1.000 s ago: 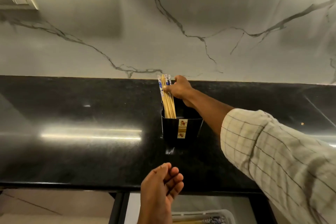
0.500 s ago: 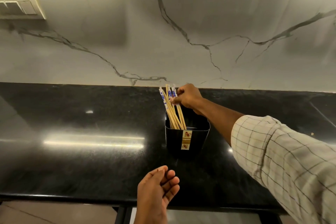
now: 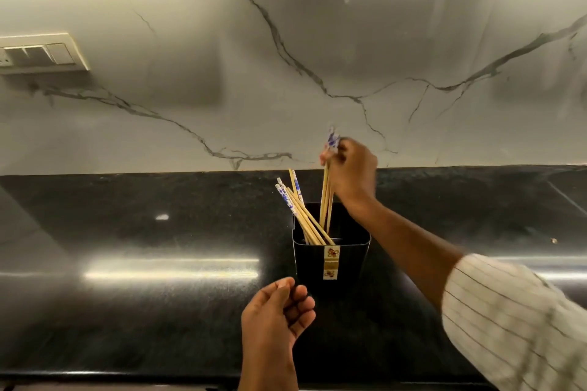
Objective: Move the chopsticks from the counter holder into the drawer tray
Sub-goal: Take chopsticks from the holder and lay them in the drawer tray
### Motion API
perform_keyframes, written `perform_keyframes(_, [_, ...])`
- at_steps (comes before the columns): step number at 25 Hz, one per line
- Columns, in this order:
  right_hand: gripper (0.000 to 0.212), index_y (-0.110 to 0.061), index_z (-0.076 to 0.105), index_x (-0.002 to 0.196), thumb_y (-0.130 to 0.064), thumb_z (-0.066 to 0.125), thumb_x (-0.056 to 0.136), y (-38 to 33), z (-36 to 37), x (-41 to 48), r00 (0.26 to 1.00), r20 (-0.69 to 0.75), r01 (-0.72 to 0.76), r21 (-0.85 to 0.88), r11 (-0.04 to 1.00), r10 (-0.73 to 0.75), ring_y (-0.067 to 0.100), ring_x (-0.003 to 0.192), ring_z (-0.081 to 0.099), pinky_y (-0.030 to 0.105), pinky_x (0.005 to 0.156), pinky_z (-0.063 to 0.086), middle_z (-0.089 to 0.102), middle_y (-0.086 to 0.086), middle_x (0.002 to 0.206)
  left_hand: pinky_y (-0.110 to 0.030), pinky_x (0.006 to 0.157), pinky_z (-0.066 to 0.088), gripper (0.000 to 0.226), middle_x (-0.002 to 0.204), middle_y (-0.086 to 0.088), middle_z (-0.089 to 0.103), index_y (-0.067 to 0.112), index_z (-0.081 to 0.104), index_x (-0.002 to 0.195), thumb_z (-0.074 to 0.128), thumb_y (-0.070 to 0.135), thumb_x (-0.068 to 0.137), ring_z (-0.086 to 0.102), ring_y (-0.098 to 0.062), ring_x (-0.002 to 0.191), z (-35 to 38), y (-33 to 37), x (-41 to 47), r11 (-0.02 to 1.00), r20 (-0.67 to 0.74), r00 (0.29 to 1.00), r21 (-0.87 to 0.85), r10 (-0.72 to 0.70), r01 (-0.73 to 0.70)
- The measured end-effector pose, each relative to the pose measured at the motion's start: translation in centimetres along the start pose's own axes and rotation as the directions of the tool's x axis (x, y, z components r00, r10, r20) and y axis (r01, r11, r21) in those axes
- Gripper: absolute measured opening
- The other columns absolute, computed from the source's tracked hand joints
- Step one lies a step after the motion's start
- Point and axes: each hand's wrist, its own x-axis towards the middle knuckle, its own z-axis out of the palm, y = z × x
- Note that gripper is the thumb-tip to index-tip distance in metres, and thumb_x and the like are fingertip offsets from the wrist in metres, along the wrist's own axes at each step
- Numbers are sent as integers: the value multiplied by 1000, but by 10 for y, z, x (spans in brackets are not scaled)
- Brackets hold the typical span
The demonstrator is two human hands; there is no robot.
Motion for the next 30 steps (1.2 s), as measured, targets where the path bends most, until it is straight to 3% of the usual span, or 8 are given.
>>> perform_keyframes(4, [17,-10,70,109,-15,69,93,-50,-104,-57,968,-209,10,584,812,138,13,89,78,26,77,62,79,5,96,-44,82,58,29,94,-21,78,-1,68,108,59,24,97,73,-36,94,23,0,-20,997,98,995,-79,29,-22])
perform_keyframes(7, [21,4,68,113,-5,66,94,-28,-139,-128,886,-45,-211,847,488,462,27,94,78,31,76,63,79,14,96,-46,93,53,48,111,-23,74,1,61,117,60,42,91,71,-37,106,44,-10,-46,960,177,984,-270,-25,73])
perform_keyframes(12, [18,14,63,109,7,61,93,77,-134,-290,189,321,-681,724,-112,928,31,71,70,37,57,62,73,27,97,-47,87,56,31,108,-23,75,-3,63,118,54,21,101,74,-35,100,0,-115,-73,972,-79,986,-198,-147,129])
perform_keyframes(15, [25,16,60,116,12,61,92,130,-121,-342,-1,385,-780,577,-242,923,33,67,66,34,36,56,70,29,92,-42,78,55,34,111,-25,69,-10,61,117,56,19,100,69,-34,87,-43,-169,-74,921,-282,879,-166,-386,351])
perform_keyframes(20, [35,12,57,124,17,59,89,174,-108,-344,-67,307,-867,454,-208,949,39,83,69,42,50,59,68,33,107,-51,81,53,32,111,-26,63,-3,55,129,57,9,99,64,-35,86,-65,-197,-41,852,-326,788,-154,-522,501])
perform_keyframes(25, [26,6,54,113,14,62,90,184,-106,-335,-57,277,-911,378,-163,959,48,108,64,57,80,59,62,34,115,-49,98,44,39,146,-23,50,5,47,143,44,13,105,49,-41,133,-75,-203,-21,784,-326,718,-152,-615,602])
perform_keyframes(28, [26,9,54,118,10,60,93,177,-118,-333,-52,343,-909,372,-187,938,48,113,60,55,79,57,59,32,120,-50,95,47,46,141,-25,50,7,47,141,57,25,99,53,-44,123,-74,-191,-30,756,-327,689,-158,-647,635])
perform_keyframes(30, [25,11,58,117,5,62,93,153,-126,-326,21,381,-908,394,-142,924,44,100,64,48,69,59,59,29,108,-46,71,55,38,116,-28,56,2,55,128,60,23,97,58,-43,90,-73,-178,-37,758,-275,710,-145,-648,636])
